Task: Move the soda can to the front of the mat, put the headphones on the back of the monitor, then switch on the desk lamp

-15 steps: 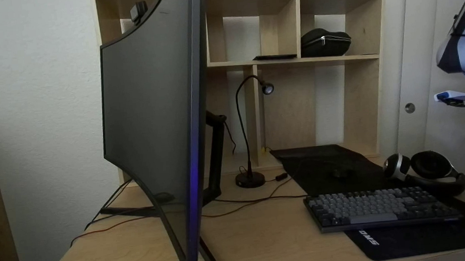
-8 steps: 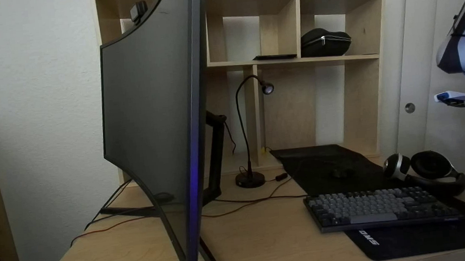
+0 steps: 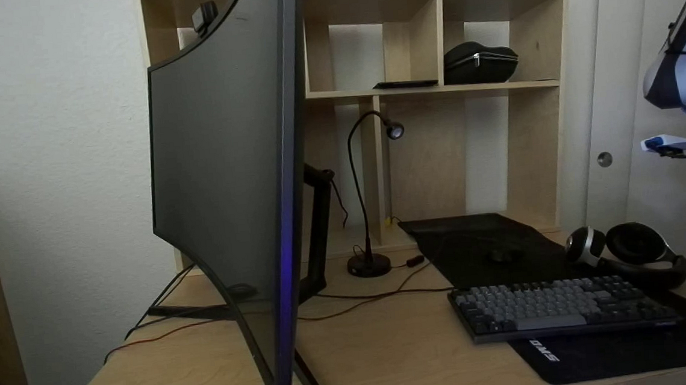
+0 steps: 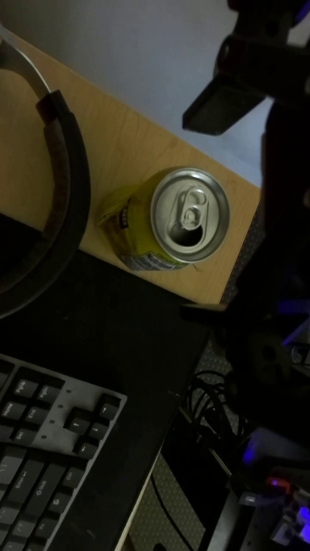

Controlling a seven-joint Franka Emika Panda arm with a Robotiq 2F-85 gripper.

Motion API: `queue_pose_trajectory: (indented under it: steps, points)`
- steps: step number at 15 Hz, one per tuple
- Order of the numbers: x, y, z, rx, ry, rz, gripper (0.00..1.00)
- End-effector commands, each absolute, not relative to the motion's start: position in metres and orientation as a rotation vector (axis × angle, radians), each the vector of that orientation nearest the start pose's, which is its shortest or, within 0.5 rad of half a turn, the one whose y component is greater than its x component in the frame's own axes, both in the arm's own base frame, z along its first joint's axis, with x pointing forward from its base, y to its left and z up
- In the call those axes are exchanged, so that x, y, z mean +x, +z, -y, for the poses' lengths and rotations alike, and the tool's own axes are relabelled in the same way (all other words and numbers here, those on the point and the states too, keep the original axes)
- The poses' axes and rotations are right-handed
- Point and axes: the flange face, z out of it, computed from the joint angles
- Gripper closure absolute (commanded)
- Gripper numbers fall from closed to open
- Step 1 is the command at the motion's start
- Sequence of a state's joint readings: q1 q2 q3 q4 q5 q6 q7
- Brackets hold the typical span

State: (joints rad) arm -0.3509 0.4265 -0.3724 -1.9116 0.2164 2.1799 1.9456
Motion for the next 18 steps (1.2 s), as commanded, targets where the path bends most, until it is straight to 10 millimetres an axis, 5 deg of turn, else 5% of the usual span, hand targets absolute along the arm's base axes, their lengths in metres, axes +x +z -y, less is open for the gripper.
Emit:
queue_pose_trajectory:
  steps: [1, 7, 12, 13, 17, 18]
  points:
    - [0.471, 0.276, 0.392, -0.570, 0.175, -3.142, 0.00]
    - [0.471, 0.276, 0.392, -0.572, 0.176, -3.142, 0.00]
    - [0.436, 0.217, 0.401, -0.564, 0.005, -3.096, 0.00]
    - [0.452, 0.232, 0.398, -0.555, 0.041, -3.118, 0.00]
    - [0.451, 0.226, 0.399, -0.568, 0.024, -3.118, 0.00]
    - [0.451, 0.226, 0.399, -0.566, 0.023, -3.119, 0.13]
